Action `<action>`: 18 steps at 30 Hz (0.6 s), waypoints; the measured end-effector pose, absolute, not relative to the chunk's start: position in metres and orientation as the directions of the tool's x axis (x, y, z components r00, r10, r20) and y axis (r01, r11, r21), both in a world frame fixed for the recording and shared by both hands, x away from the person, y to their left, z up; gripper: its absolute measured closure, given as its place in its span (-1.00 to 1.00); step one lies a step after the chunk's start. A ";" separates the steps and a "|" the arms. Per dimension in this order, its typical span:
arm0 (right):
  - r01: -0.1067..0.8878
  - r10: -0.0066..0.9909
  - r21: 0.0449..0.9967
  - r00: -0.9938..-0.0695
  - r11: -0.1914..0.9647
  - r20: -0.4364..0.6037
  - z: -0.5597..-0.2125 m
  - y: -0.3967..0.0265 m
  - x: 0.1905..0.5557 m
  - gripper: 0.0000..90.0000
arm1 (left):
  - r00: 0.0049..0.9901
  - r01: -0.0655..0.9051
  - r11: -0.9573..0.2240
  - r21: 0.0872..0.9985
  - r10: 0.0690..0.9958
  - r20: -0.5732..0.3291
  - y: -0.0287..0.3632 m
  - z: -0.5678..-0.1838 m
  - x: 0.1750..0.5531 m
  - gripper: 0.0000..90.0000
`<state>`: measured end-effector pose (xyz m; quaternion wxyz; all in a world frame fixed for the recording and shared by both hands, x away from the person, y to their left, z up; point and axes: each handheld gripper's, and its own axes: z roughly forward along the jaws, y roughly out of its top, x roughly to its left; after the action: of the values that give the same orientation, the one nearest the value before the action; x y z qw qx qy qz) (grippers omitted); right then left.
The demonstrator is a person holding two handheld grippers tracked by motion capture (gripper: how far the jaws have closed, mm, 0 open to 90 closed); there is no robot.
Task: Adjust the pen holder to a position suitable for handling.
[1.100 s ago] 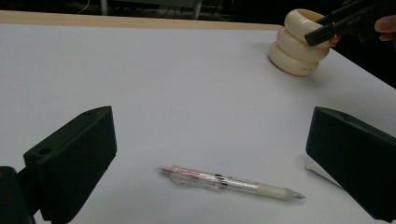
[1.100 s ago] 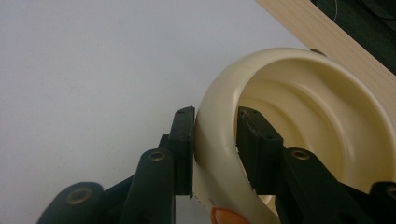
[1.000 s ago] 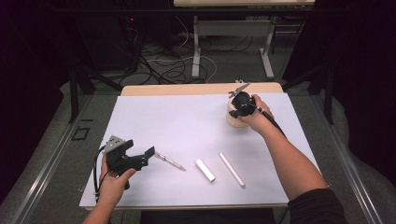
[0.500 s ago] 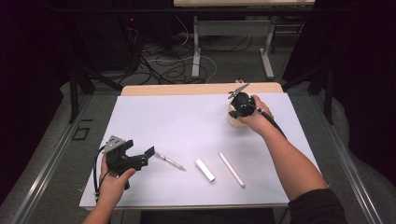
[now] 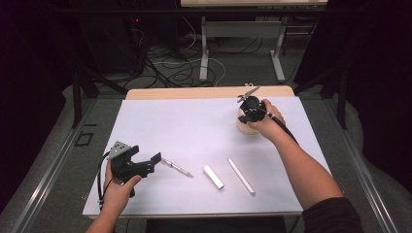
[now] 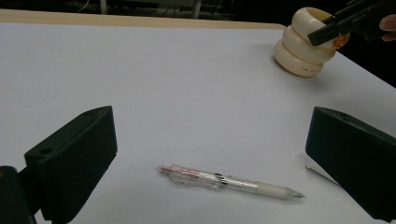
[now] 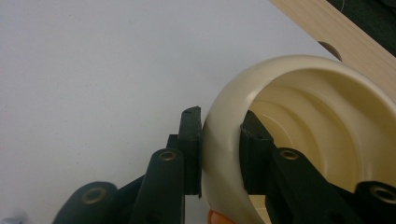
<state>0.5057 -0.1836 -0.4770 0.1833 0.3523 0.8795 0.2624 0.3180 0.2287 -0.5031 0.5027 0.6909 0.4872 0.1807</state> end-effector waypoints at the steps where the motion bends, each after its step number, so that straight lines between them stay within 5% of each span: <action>1: 0.524 0.718 0.593 -0.682 0.612 -0.138 -0.476 -0.183 0.505 0.64 | 0.460 0.492 -0.020 0.871 0.855 -0.240 0.229 -0.503 0.318 -0.95; 18: 0.504 0.709 0.630 -0.697 0.591 -0.108 -0.467 -0.167 0.487 0.64 | 0.459 0.493 -0.018 0.870 0.855 -0.242 0.228 -0.504 0.318 -0.95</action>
<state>0.4867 -0.1667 -0.4668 0.1766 0.3466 0.8744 0.2901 0.3182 0.2281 -0.5036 0.5026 0.6904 0.4882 0.1800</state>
